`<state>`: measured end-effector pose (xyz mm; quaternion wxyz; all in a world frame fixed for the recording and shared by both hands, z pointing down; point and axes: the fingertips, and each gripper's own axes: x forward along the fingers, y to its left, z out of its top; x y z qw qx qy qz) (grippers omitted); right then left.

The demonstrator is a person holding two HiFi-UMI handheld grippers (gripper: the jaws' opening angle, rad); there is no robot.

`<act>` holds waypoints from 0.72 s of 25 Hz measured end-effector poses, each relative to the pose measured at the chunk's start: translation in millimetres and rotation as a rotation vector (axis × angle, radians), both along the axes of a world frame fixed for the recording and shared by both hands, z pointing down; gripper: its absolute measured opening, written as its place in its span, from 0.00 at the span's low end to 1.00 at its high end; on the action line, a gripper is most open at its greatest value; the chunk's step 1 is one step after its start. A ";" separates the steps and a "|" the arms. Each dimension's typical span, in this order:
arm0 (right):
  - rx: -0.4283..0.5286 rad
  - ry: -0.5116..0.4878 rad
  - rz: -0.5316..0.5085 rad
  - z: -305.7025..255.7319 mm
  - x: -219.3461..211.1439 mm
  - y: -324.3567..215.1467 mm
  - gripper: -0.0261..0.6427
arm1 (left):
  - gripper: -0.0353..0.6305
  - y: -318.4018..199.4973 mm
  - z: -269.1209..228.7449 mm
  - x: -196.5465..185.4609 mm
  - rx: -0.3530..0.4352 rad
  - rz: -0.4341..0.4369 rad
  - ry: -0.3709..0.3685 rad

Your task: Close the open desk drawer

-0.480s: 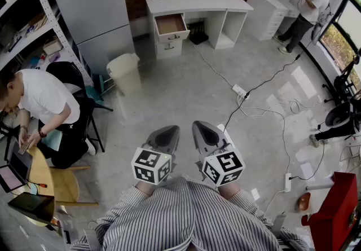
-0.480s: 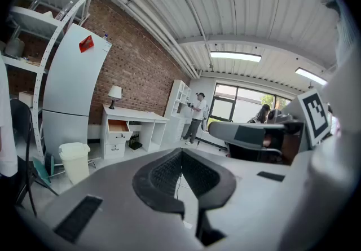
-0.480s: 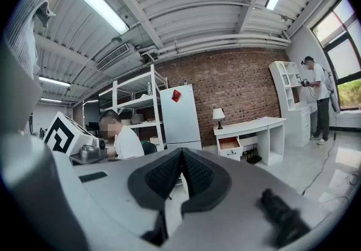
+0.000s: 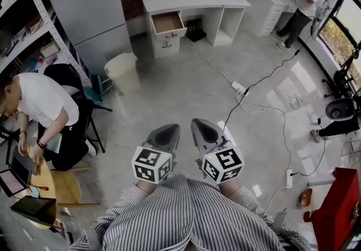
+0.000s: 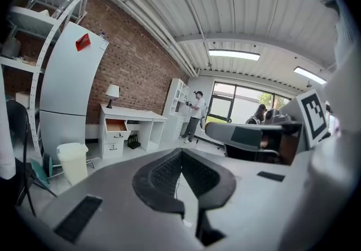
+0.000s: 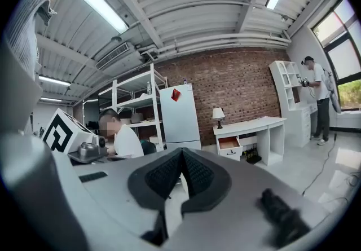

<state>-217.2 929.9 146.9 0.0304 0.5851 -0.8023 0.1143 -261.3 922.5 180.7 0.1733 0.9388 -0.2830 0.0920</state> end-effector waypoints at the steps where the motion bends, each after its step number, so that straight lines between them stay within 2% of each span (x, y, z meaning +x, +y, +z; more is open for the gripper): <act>1: -0.001 0.001 -0.005 0.2 -0.1 0.5 0.06 | 0.07 0.9 0.5 1.0 -0.002 0.000 -0.001; 10: -0.001 -0.025 0.021 8.1 9.2 -9.5 0.06 | 0.07 -2.3 2.3 14.2 -0.007 0.001 0.009; 15: -0.039 0.000 -0.052 12.1 22.6 -15.6 0.06 | 0.07 -5.8 13.6 34.1 -0.029 0.034 -0.038; 18: -0.031 -0.010 -0.003 12.7 41.0 -15.9 0.06 | 0.07 -11.5 13.4 41.2 -0.033 -0.001 -0.022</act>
